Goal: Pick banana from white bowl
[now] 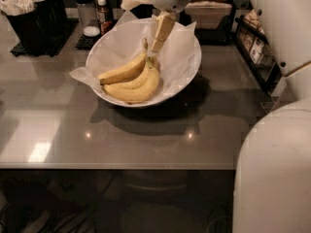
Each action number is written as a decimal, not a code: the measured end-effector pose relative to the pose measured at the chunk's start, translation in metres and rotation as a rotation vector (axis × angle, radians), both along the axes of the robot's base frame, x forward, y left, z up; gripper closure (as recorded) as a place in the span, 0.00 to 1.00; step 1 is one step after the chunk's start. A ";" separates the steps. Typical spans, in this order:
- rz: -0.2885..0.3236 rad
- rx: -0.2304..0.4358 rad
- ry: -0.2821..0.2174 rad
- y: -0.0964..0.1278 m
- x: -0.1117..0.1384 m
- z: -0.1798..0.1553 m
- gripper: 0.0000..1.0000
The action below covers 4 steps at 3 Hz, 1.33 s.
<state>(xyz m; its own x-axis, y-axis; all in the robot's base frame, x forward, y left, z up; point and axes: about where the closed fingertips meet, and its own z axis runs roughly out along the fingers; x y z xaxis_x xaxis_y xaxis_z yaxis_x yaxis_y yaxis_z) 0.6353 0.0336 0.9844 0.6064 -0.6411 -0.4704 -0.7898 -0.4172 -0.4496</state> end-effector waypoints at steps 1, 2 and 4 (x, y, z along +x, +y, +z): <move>0.067 -0.012 0.001 0.035 0.018 -0.016 0.16; 0.086 -0.029 0.005 0.053 0.031 -0.030 0.16; 0.032 -0.011 0.042 0.048 0.029 -0.052 0.36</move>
Offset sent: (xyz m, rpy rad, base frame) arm 0.0433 0.0655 -0.0428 -0.0703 0.0256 0.1185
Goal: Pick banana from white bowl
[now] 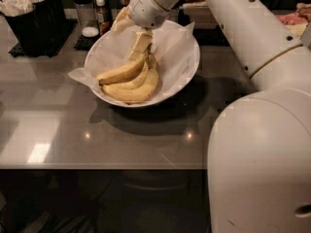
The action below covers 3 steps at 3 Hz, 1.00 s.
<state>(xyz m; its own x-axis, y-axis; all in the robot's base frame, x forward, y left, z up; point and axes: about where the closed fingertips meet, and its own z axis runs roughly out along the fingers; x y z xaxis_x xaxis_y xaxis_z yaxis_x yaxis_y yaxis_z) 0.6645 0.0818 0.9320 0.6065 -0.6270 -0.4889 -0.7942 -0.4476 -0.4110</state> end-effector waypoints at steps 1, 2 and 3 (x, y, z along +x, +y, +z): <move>-0.021 0.008 0.032 -0.005 -0.008 -0.014 0.31; -0.024 0.005 0.073 -0.008 -0.018 -0.030 0.36; -0.018 -0.005 0.081 -0.006 -0.020 -0.039 0.36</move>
Offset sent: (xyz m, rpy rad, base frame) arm -0.0316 -0.0171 -0.0454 -0.0011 0.1179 -0.0324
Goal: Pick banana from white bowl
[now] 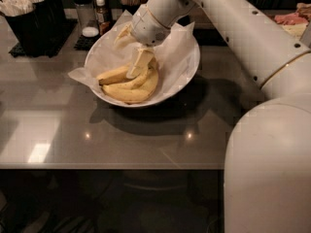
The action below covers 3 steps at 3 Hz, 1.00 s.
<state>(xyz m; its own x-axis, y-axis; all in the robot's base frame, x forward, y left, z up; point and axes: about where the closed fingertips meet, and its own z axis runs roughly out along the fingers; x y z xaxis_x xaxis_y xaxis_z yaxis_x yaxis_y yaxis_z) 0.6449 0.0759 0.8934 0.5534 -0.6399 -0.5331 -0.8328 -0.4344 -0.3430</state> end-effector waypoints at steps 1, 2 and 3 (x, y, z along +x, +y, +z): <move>0.000 -0.001 0.000 0.000 0.000 0.000 0.36; 0.008 -0.011 -0.013 0.002 0.006 0.000 0.36; -0.009 -0.003 -0.025 0.000 0.011 -0.001 0.36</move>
Offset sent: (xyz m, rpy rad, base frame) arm 0.0127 -0.0022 0.0050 -0.0272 -0.0347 0.0142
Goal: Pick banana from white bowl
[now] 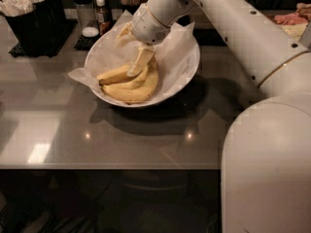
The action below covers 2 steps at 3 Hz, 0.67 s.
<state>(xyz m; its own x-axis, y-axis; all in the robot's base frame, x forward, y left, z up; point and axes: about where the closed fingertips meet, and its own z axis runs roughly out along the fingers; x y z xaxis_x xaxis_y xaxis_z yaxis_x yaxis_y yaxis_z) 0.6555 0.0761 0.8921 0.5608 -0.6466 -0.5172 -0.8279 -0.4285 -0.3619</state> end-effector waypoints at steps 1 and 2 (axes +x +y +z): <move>-0.028 0.009 -0.011 0.000 0.004 -0.003 0.35; -0.070 -0.007 -0.024 -0.002 0.007 -0.009 0.35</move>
Offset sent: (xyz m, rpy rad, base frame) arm 0.0098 -0.0093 -0.0116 -0.0289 -0.0476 -0.1301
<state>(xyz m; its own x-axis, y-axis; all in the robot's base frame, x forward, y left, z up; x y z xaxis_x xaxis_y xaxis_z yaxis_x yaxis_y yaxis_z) 0.6627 0.0744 0.8835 0.5266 -0.6883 -0.4989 -0.8468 -0.3728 -0.3794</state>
